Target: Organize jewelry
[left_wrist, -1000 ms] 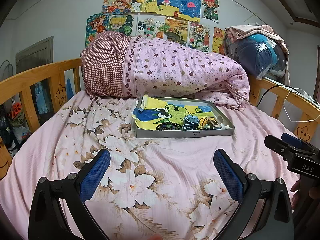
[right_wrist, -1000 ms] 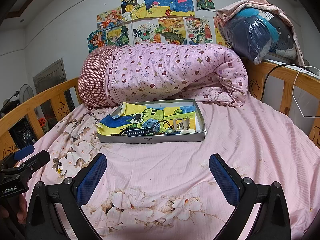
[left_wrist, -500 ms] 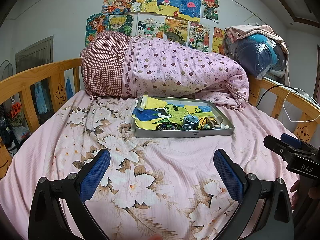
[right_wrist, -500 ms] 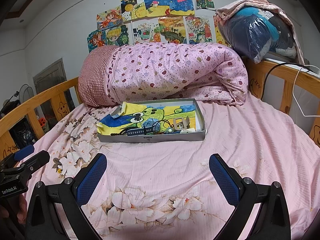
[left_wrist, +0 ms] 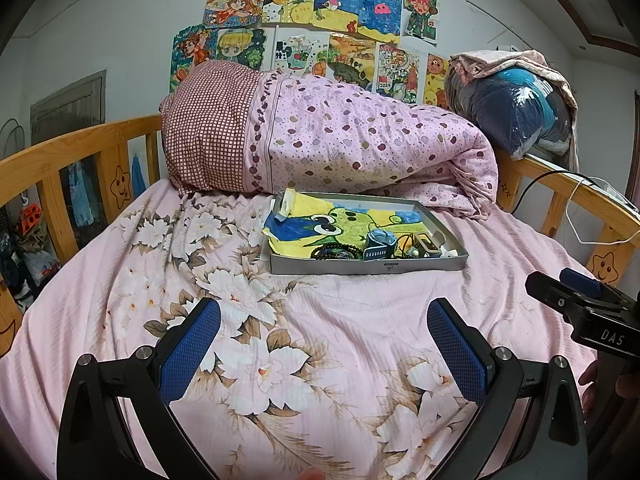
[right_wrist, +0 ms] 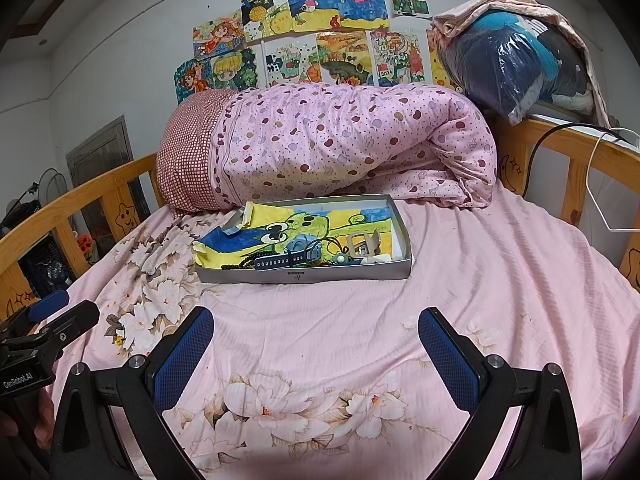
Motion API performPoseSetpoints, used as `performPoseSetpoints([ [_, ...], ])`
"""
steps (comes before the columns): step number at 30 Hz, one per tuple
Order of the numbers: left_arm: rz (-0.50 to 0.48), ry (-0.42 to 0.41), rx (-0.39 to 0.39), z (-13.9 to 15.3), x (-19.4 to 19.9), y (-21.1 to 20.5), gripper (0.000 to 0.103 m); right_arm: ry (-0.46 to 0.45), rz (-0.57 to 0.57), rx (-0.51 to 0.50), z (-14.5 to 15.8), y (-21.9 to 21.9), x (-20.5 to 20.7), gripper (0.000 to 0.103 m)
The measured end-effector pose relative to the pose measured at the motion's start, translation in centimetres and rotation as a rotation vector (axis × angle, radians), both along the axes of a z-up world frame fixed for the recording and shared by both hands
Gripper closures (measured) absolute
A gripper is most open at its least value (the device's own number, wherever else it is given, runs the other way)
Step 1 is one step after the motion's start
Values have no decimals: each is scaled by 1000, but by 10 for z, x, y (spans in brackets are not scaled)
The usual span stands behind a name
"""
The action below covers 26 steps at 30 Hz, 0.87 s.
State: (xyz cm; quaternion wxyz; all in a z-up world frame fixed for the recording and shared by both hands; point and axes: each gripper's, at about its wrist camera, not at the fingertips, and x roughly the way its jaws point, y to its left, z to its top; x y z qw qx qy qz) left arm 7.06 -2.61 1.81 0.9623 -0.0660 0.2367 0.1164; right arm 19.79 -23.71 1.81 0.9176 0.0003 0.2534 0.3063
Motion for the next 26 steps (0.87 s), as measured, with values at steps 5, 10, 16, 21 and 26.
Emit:
performPoseSetpoints([
  [5,0,0,0,0,0,0,2,1,0,-1,0,0,0,0],
  [10,5,-1,2,1,0,-1,2,2,0,-1,0,0,0,0],
  [16,8,1,7,0,-1,-6,2,2,0,-1,0,0,1,0],
  [21,24,3,6,-1,-2,-7,2,3,0,-2,1,0,1,0],
  [26,23,1,7,-1,-3,-7,2,4,1,-1,1,0,1,0],
])
